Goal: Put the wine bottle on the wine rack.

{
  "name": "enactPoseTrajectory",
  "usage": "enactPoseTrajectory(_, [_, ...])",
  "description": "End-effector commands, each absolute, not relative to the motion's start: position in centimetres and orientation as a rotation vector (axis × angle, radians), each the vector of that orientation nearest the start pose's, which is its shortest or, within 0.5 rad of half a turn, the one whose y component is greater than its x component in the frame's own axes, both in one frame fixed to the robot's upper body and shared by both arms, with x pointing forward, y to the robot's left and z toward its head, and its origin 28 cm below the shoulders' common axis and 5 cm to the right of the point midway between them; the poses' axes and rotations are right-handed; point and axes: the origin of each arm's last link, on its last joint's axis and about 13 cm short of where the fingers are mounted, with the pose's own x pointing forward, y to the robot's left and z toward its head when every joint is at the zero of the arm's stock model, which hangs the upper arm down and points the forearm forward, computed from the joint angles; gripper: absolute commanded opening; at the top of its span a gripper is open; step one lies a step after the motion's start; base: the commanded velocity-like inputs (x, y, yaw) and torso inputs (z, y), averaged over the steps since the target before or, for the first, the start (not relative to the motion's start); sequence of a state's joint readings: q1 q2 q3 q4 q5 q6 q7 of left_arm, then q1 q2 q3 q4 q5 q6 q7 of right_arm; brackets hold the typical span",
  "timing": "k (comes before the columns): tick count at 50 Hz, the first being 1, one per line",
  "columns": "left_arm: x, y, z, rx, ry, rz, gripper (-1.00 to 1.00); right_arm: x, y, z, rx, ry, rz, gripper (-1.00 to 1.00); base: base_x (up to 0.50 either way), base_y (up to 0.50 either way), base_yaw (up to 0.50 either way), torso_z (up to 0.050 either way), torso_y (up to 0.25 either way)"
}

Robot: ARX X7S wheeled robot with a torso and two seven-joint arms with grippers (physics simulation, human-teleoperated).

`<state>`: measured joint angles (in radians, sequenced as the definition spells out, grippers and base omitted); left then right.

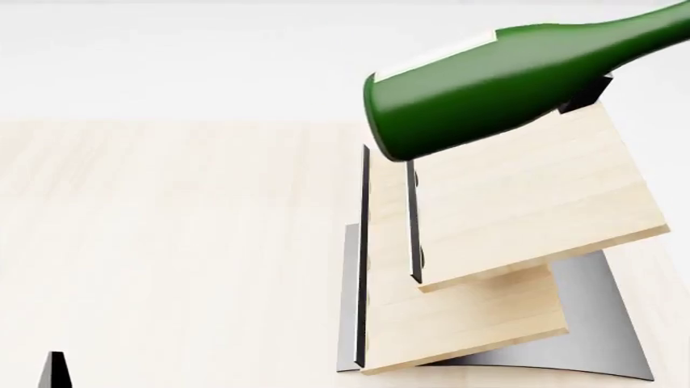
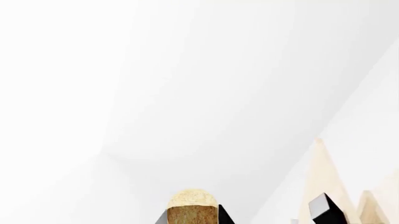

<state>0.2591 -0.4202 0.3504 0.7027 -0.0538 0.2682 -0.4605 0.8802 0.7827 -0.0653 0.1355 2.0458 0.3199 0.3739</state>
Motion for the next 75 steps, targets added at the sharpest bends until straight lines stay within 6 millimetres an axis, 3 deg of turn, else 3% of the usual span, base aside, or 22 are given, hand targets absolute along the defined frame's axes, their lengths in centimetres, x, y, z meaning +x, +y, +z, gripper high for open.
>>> enactPoseTrajectory(1, [12.8, 19.3, 12.0, -0.050, -0.603, -0.088, 1.00, 28.3, -24.8, 30.0, 1.153, -0.219, 0.287, -1.00, 0.00, 0.00, 0.00, 0.000, 0.000])
enactPoseTrajectory(75, [12.9, 19.2, 11.8, -0.049, -0.598, -0.092, 1.00, 29.4, -25.3, 25.9, 1.116, -0.183, 0.216, -1.00, 0.00, 0.00, 0.00, 0.000, 0.001])
